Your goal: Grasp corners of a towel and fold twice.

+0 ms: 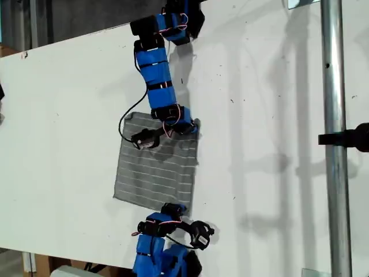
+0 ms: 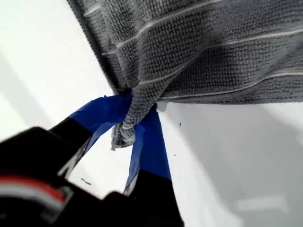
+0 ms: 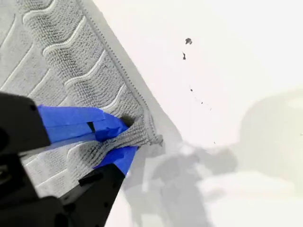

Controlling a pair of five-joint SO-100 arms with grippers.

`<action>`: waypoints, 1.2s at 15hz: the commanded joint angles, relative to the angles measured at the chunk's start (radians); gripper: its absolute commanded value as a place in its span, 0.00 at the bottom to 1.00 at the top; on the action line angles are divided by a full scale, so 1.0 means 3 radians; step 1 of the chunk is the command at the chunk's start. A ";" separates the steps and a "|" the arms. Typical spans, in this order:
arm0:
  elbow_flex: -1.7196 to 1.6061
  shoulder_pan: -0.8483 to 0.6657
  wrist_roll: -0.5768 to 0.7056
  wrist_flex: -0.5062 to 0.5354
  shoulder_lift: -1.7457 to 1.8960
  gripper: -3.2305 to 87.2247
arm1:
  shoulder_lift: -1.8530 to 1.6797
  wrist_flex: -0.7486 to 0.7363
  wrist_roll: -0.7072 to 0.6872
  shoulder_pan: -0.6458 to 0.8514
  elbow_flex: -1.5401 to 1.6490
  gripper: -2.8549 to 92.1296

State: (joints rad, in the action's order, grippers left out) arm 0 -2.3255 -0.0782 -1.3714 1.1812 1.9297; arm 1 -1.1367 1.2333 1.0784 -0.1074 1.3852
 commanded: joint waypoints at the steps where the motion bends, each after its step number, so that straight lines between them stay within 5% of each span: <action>1: 0.0184 0.0297 -0.0174 0.0220 0.0276 0.00 | -0.0348 0.0056 -0.0026 -0.0332 -0.0148 0.03; 5: 0.0143 0.0394 -0.0363 0.0251 0.0849 0.00 | -0.0603 0.0087 0.0082 -0.0476 -0.0189 0.03; 12: 0.0721 -0.1728 0.1616 -0.0036 0.0716 0.00 | -0.1135 0.0803 -0.0547 0.1079 0.0087 0.03; 18: 0.2066 -0.2408 0.2434 -0.0440 -0.0603 0.00 | -0.1478 0.0522 -0.1248 0.2030 0.0148 0.03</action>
State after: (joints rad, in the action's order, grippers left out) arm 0 -1.8270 -0.7685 -0.6627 1.0600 1.7978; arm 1 -1.4864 1.4143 0.7455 0.4541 1.4450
